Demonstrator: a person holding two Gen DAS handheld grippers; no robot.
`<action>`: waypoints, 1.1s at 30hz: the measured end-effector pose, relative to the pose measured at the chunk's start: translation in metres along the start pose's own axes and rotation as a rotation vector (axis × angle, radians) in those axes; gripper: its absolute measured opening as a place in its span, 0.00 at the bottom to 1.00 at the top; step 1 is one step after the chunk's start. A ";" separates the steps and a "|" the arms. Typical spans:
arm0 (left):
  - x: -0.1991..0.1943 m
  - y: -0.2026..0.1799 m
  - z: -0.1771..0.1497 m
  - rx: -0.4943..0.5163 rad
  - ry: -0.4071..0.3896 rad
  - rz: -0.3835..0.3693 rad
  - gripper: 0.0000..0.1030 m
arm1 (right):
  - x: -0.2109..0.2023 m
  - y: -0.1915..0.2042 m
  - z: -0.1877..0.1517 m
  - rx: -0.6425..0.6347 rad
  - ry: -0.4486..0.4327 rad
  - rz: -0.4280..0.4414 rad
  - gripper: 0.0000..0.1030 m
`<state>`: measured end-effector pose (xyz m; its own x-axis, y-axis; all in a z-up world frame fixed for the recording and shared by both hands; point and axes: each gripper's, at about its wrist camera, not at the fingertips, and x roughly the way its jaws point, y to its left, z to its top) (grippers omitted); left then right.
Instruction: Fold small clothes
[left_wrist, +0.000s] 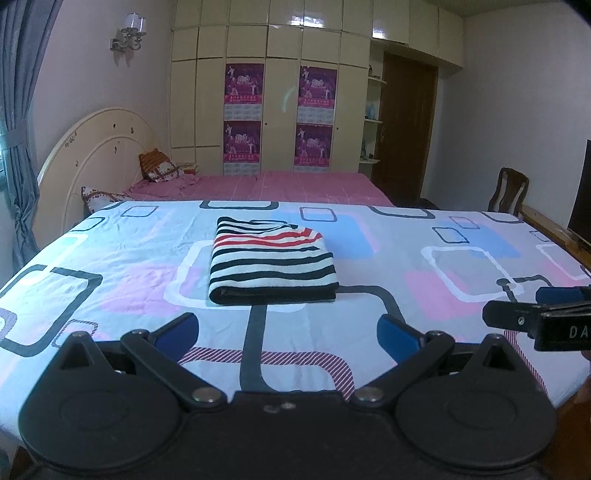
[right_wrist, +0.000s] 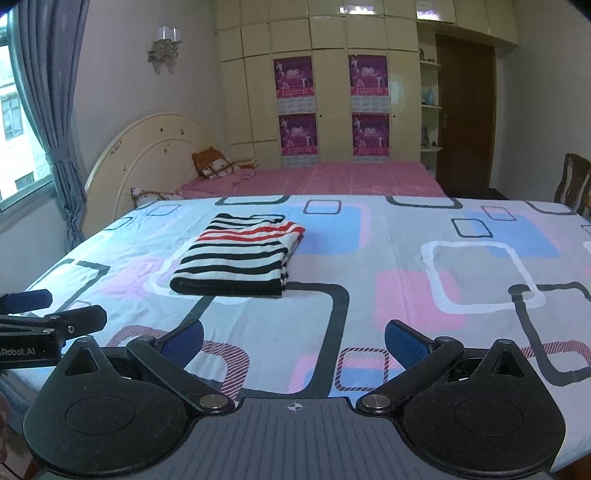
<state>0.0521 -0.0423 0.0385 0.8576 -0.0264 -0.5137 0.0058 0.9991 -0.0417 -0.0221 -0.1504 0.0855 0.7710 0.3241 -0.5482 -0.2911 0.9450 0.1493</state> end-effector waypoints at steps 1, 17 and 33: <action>0.000 0.000 0.000 0.000 -0.002 -0.001 1.00 | 0.000 0.000 0.000 -0.002 0.000 0.000 1.00; -0.004 -0.004 0.001 0.007 -0.011 -0.006 1.00 | -0.006 -0.005 -0.001 -0.004 -0.010 0.002 1.00; -0.006 -0.004 0.002 0.007 -0.016 -0.005 1.00 | -0.008 -0.005 0.000 -0.010 -0.013 0.004 1.00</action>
<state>0.0482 -0.0457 0.0436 0.8655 -0.0313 -0.4999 0.0141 0.9992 -0.0380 -0.0271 -0.1580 0.0893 0.7772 0.3286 -0.5367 -0.2997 0.9432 0.1434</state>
